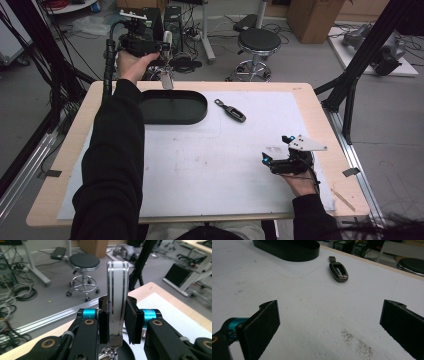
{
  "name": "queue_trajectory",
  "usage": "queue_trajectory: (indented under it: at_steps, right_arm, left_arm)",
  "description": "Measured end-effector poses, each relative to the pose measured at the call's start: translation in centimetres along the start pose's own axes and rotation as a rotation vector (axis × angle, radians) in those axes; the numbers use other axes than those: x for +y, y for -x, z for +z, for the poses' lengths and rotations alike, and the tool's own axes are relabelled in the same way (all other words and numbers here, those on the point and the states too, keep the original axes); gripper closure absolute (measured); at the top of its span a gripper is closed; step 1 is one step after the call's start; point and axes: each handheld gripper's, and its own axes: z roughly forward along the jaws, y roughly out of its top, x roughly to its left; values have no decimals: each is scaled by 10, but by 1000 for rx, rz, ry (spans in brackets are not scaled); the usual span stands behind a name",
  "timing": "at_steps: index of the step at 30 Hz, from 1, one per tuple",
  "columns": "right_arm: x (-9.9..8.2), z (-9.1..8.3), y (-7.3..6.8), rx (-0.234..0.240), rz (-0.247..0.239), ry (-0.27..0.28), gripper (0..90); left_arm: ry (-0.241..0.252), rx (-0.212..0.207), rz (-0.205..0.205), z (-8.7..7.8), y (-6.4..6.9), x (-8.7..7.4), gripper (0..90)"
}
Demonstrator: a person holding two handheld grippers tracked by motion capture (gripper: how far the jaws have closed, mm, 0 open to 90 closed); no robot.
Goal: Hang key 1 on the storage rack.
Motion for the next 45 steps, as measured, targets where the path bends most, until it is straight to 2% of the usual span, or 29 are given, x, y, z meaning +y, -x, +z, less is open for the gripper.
queue_trajectory:
  at_steps: [3, 9, 12, 16, 19, 26, 27, 31, 36, 42, 44, 45]
  right_arm:
    - [0, 1, -1, 0, -4, -6, 19]
    - [0, 1, -2, 3, -12, -10, 19]
    - [0, 1, -2, 6, -12, -15, 19]
    - [-1, 1, -3, 5, -14, -22, 19]
    - [-1, 1, -2, 5, -15, -21, 19]
    - [-1, 1, -2, 4, -16, -22, 19]
    - [-1, 1, -2, 3, -16, -22, 19]
    - [-1, 1, -2, 3, -17, -22, 19]
    - [-1, 1, -2, 3, -20, -19, 19]
    - [-1, 0, -2, 2, -14, -20, 19]
    - [-1, 0, -2, -2, -21, -19, 19]
    - [-1, 0, -2, 0, -21, -19, 19]
  left_arm:
    - [15, -24, -14, 1, -2, 1, 749]
    - [35, -28, -31, 6, -3, 3, 749]
    - [46, -15, -53, 9, -8, 3, 749]
    - [48, -1, -60, 11, -11, 2, 749]
    - [65, 24, -62, 11, -12, 2, 749]
    - [56, 42, -39, 16, -9, 2, 749]
    - [56, 56, -31, 17, -9, 2, 749]
    - [65, 69, -34, 18, -10, 3, 749]
    - [56, 73, -32, 23, -11, 4, 749]
    - [59, 100, -28, 32, -13, 5, 749]
    - [58, 101, -35, 34, -13, 4, 749]
    - [46, 88, -51, 37, -14, 3, 748]
